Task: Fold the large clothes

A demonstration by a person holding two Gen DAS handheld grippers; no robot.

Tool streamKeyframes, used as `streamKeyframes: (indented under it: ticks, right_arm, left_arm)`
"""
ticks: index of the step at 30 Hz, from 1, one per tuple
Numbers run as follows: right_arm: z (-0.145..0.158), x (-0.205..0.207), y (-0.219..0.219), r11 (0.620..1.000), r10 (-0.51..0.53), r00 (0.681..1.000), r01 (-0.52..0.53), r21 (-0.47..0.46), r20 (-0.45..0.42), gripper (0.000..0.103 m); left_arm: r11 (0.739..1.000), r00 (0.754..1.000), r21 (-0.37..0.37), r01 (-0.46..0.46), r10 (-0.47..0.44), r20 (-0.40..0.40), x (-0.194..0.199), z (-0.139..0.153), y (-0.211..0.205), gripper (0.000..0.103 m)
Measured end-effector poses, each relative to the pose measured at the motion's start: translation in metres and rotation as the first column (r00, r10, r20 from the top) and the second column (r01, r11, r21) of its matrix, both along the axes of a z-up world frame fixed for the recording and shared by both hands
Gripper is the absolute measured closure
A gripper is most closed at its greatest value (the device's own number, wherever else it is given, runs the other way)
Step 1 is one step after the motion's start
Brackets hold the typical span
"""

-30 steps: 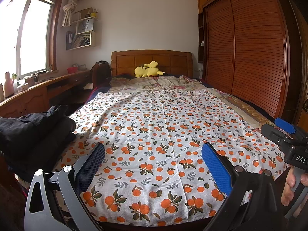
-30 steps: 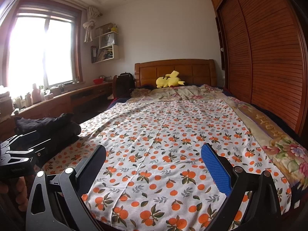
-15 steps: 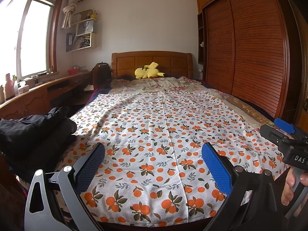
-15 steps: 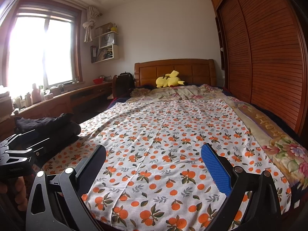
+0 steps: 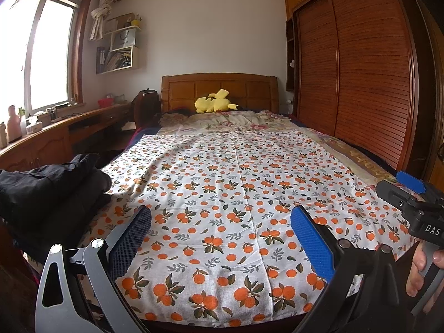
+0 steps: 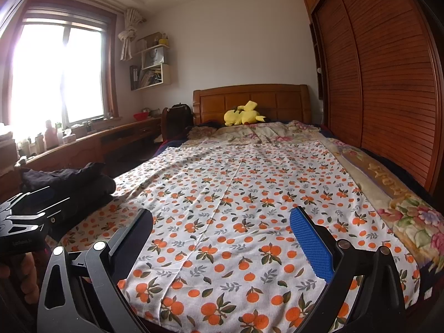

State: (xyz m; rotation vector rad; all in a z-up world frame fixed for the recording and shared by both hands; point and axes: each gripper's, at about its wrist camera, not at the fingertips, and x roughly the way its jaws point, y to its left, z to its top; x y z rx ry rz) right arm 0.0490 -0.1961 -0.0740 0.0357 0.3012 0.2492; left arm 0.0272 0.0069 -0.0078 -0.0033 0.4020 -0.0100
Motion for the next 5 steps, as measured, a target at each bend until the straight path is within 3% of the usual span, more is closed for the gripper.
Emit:
streamKeyframes:
  ticks: [5]
  right_arm:
    - [-0.0001,0.0003,-0.0003,1.0,0.002,1.0,-0.002,0.0,0.0,0.008]
  left_arm:
    - [1.0,1.0,-0.001,-0.002,0.002,0.0,0.0004,-0.0008,0.0008,0.002]
